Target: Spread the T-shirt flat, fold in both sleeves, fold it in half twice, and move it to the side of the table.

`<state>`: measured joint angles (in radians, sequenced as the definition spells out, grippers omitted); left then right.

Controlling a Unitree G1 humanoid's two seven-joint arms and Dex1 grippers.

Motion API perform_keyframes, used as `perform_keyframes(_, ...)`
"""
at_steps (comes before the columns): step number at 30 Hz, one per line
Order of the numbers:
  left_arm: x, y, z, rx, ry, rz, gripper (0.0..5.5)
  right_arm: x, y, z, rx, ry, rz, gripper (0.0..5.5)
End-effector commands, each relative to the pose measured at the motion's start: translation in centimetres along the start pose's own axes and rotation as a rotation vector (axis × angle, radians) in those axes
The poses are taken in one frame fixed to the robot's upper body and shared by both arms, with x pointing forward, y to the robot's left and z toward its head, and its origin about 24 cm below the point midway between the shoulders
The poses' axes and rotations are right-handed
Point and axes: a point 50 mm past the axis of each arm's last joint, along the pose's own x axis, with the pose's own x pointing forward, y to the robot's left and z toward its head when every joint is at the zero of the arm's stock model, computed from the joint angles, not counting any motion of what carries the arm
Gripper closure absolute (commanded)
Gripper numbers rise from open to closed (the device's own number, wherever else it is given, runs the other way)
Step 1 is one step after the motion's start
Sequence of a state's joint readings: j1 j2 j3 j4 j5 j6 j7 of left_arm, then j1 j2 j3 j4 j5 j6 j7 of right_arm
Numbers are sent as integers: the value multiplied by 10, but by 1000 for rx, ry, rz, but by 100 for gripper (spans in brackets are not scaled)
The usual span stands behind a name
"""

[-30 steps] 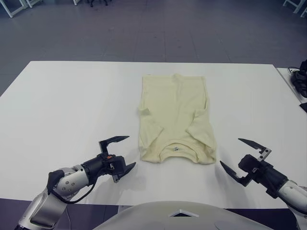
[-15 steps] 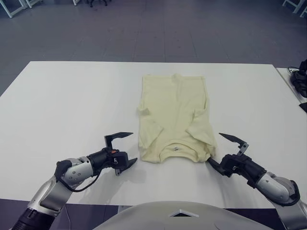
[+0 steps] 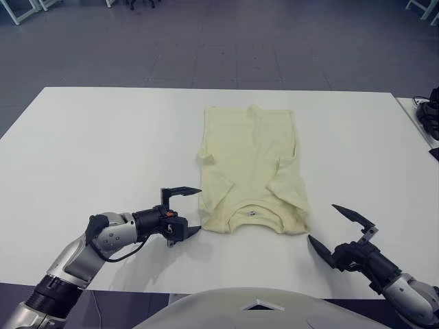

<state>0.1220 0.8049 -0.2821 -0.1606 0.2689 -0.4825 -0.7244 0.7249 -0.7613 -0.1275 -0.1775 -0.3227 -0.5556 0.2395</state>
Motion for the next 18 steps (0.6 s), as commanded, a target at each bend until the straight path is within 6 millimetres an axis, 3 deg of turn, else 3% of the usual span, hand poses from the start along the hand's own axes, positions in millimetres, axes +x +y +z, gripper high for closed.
perform_keyframes(1, 5, -14, -10, -14, 32, -132, 10, 0, 21, -21, 3, 110, 223, 12)
perform_keyframes(6, 12, -12, -9, -9, 9, -132, 10, 8, 28, -25, -30, 69, 331, 12)
perform_keyframes(12, 16, -6, -9, -4, -3, -111, 10, 24, 21, -23, -49, 12, 358, 12)
perform_keyframes(18, 14, -5, -10, 0, -4, -109, 10, 5, 28, -20, -10, 11, 402, 12)
